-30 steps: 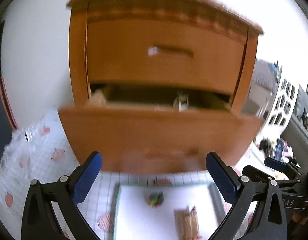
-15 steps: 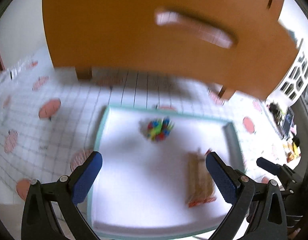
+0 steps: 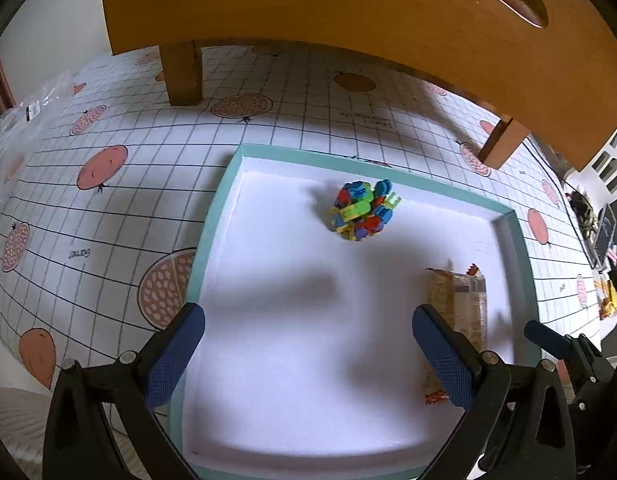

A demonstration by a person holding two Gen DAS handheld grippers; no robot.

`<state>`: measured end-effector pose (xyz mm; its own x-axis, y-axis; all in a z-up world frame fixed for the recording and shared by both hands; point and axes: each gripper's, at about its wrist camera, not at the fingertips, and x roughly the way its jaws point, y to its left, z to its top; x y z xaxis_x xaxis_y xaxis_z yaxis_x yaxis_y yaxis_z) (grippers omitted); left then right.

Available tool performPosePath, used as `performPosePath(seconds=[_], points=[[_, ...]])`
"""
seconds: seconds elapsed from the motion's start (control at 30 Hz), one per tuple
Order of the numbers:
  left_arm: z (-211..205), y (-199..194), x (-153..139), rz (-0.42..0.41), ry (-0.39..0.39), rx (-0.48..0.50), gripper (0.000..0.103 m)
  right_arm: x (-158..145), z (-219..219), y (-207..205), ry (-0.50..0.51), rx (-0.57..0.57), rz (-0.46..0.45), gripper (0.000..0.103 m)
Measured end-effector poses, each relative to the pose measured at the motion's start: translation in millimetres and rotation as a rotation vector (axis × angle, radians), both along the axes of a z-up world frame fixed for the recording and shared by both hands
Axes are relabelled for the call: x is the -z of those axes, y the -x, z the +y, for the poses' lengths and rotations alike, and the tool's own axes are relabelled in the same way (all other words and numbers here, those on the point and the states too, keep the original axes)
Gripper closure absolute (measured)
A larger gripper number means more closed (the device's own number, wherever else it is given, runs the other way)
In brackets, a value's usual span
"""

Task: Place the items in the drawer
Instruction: 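Move both tools back from the drawer to the white tray, then grasp the colourful block cluster with the left tool while the right tool grasps the snack bar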

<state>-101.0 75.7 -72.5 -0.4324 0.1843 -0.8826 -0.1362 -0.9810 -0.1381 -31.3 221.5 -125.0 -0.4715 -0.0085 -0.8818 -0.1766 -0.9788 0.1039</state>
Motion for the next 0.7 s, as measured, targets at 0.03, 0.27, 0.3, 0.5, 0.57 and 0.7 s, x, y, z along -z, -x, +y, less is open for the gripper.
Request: performPosePath(seconds=[0.03,0.27,0.3,0.5,0.57,0.7], points=[[0,1,0,0.009,0.005,-0.004,0.0,0,-1,0,0.001,-0.004,-0.002,0.001],[0,8,1,0.016,0.007,-0.002,0.0,9,-7,7,-0.002,-0.014,-0.026,0.002],[1,9,2,0.015,0.007,0.002,0.0,10,-8,8,-0.003,-0.016,-0.027,0.003],[8,14,3,0.014,0.009,0.015,0.0,14,-10,15,0.002,-0.028,-0.033,0.008],[12,17,3,0.016,0.011,0.021,0.0,15,-10,17,-0.002,-0.029,-0.033,0.014],[22,25,3,0.032,0.021,0.036,0.0,12,-11,21,-0.023,-0.038,-0.027,0.024]])
